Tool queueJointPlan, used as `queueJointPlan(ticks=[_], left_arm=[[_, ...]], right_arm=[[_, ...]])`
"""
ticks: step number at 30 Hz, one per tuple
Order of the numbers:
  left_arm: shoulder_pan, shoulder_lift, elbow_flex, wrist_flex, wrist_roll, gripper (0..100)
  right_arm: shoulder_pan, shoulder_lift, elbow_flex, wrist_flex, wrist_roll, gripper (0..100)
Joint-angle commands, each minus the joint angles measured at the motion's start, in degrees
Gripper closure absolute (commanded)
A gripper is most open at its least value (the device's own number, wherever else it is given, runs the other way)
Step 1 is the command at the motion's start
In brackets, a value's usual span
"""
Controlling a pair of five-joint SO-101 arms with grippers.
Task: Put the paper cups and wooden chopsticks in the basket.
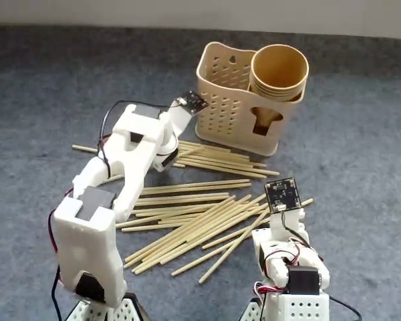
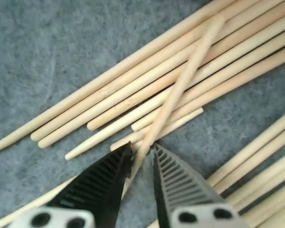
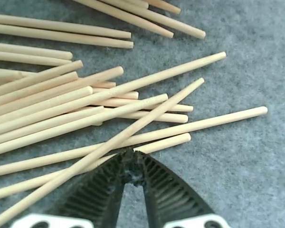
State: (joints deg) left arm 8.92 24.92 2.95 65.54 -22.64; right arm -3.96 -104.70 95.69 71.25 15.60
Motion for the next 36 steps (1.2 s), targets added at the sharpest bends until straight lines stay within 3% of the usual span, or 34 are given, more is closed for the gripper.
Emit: queueJointPlan(ticks=[1,23,36], left_arm=[[-0.57,0.66,-4.44,3.78,-0.35,98],[-0.66,-9.36,-1.89,10.55,-0.26,99],[-0.84,-36.0,10.15,10.46,1.93,99]], right_arm=[[0.48,-0.84,8.84,0.4,0.44,99.2],[0.48,-0.75,8.84,0.4,0.44,99.2],[0.48,-0.66,8.84,0.4,0.53,99.2]])
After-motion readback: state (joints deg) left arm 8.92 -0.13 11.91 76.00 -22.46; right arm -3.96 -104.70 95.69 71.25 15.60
